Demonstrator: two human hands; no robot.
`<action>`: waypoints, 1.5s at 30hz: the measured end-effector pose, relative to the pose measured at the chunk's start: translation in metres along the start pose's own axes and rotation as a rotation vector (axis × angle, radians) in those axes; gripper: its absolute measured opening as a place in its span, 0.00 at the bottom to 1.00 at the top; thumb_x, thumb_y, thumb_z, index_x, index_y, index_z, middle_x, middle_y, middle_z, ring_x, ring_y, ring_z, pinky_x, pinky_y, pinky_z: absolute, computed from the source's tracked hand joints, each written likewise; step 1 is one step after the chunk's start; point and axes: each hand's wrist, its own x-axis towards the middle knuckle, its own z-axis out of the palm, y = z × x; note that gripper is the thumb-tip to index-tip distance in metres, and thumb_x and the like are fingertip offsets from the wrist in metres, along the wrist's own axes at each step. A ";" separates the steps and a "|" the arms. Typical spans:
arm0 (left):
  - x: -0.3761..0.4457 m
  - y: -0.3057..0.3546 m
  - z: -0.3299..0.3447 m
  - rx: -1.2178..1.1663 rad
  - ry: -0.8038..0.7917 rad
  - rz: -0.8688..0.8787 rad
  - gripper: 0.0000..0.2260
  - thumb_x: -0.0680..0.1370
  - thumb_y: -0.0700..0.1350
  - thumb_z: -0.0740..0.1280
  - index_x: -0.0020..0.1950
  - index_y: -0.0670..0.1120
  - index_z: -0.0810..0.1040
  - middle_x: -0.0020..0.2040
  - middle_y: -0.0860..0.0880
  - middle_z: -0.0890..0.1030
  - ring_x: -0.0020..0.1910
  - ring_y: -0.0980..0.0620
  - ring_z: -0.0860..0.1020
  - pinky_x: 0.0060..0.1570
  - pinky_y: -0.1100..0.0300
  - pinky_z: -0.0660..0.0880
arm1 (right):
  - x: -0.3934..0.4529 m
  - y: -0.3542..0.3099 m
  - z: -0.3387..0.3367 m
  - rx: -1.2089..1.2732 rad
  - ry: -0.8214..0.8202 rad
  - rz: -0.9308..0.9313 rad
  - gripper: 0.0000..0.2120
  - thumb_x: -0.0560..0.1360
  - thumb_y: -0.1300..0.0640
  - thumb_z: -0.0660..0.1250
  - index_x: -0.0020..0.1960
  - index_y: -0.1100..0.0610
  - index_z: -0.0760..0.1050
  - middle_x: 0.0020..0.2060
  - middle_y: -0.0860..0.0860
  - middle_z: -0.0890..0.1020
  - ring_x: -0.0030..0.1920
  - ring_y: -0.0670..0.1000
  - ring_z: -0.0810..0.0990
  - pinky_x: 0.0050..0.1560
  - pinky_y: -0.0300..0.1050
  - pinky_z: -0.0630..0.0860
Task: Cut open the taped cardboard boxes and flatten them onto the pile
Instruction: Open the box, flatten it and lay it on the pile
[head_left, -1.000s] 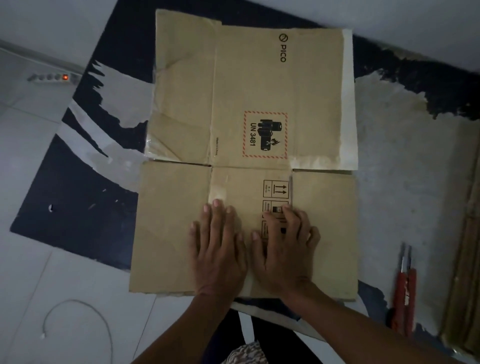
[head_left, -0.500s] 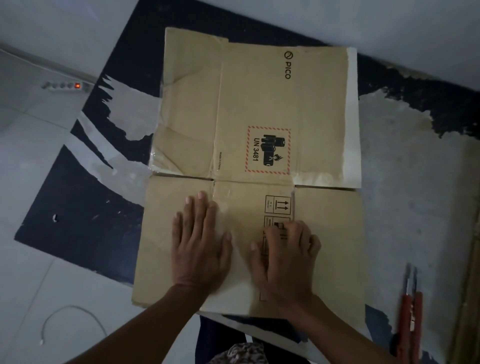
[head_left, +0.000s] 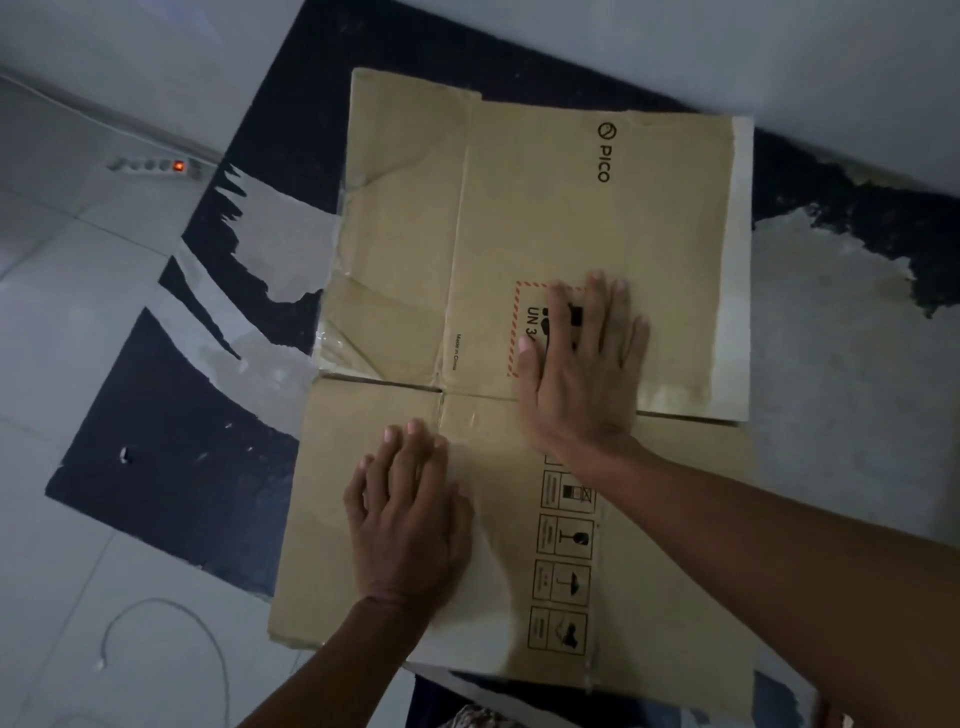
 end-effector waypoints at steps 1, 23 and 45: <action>0.012 0.004 -0.002 0.000 0.035 -0.030 0.18 0.77 0.52 0.60 0.59 0.41 0.76 0.60 0.39 0.78 0.60 0.39 0.73 0.54 0.48 0.66 | 0.000 0.001 0.000 -0.009 -0.008 -0.001 0.30 0.81 0.41 0.47 0.80 0.52 0.52 0.79 0.60 0.50 0.79 0.63 0.45 0.76 0.66 0.46; 0.183 0.017 0.017 -0.041 -0.233 -0.036 0.31 0.82 0.57 0.52 0.82 0.47 0.46 0.82 0.44 0.44 0.80 0.44 0.41 0.77 0.38 0.45 | 0.054 0.007 -0.016 0.107 0.110 0.090 0.25 0.78 0.41 0.58 0.66 0.57 0.70 0.69 0.61 0.68 0.71 0.63 0.65 0.69 0.61 0.60; 0.328 -0.014 0.027 -0.023 -0.207 0.189 0.38 0.78 0.67 0.49 0.81 0.45 0.53 0.82 0.47 0.52 0.81 0.46 0.48 0.78 0.45 0.47 | 0.059 0.008 -0.015 0.082 -0.007 0.102 0.33 0.77 0.37 0.54 0.76 0.54 0.63 0.77 0.58 0.61 0.78 0.61 0.56 0.74 0.61 0.53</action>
